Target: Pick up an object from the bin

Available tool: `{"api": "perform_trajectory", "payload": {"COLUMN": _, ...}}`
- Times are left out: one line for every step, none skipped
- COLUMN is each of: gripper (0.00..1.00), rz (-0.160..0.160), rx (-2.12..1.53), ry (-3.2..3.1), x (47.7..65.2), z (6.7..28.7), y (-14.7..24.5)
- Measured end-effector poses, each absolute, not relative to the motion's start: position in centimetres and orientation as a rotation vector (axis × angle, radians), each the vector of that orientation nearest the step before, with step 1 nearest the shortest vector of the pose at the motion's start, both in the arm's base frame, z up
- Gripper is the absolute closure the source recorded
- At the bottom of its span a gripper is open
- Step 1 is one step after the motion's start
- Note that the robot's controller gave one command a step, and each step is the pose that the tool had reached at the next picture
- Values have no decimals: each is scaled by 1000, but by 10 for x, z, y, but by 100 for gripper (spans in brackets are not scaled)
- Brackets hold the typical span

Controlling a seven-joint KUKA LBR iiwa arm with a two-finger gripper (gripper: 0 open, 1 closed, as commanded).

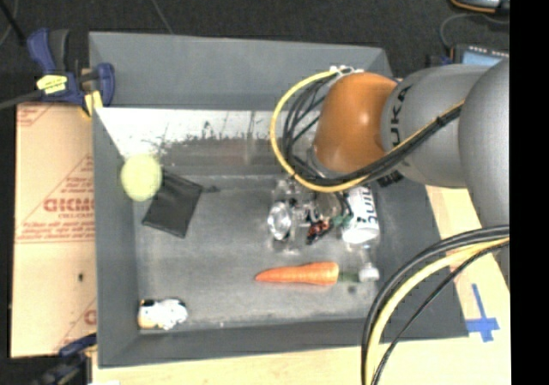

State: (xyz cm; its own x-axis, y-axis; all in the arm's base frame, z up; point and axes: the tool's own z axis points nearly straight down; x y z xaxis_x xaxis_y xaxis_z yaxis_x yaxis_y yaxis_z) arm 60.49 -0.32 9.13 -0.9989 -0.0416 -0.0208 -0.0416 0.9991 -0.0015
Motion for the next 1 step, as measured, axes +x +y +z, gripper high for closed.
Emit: {"api": "perform_trajectory", "payload": {"gripper": 100, "rz": -4, "rx": -127, "ry": 3115, "x": 581, "z": 199, "y": -2}}
